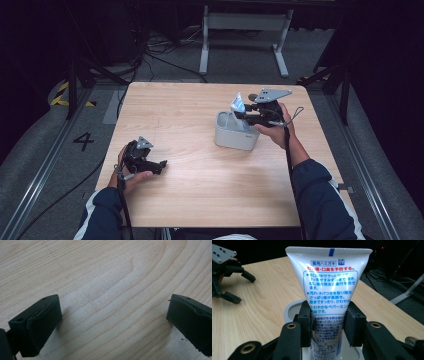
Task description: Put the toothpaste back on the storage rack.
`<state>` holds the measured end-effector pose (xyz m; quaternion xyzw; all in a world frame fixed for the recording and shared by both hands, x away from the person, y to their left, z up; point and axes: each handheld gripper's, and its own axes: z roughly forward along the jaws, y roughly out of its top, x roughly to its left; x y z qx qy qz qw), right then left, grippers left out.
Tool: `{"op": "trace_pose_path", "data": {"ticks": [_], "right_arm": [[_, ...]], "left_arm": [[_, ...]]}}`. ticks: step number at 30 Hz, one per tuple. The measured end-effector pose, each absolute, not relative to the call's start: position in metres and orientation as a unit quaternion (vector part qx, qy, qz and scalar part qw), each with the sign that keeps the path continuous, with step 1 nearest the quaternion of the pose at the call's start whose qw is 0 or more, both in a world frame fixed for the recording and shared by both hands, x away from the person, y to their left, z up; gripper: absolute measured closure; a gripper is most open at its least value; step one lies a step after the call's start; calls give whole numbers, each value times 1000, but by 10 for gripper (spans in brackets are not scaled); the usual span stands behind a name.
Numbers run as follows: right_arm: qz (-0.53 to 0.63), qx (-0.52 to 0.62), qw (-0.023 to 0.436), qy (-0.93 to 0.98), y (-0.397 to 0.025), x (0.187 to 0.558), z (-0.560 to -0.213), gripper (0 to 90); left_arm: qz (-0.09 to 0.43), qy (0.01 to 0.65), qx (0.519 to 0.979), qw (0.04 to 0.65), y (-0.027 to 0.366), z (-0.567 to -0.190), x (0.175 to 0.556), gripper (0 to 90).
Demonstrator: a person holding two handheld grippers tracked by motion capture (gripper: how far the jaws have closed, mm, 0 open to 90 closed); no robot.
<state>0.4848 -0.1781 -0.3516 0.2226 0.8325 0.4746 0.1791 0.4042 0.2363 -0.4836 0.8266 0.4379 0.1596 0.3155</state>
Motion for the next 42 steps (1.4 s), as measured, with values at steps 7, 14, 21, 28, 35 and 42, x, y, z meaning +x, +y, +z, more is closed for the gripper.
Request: {"op": "trace_pose_path", "data": {"ticks": [7,14,21,28,35,42], "right_arm": [[468,224,175,837,-180,484,-358,640],[460,222,172,842,-182,483,-365,639],[454,220,170,846,-184,482,-371,638],[449,219,167,850,-185,481,-375,635],[447,221,164,851,-188,481,-378,632],[449,221,161,851,-189,480,-378,627]], "left_arm": [[160,437,827,316,236,-484,404,2],[160,438,827,316,236,-484,404,2],[160,438,827,316,236,-484,404,2],[160,438,827,316,236,-484,404,2],[160,437,827,316,236,-484,404,2],[160,438,827,315,236,-484,404,2]]}}
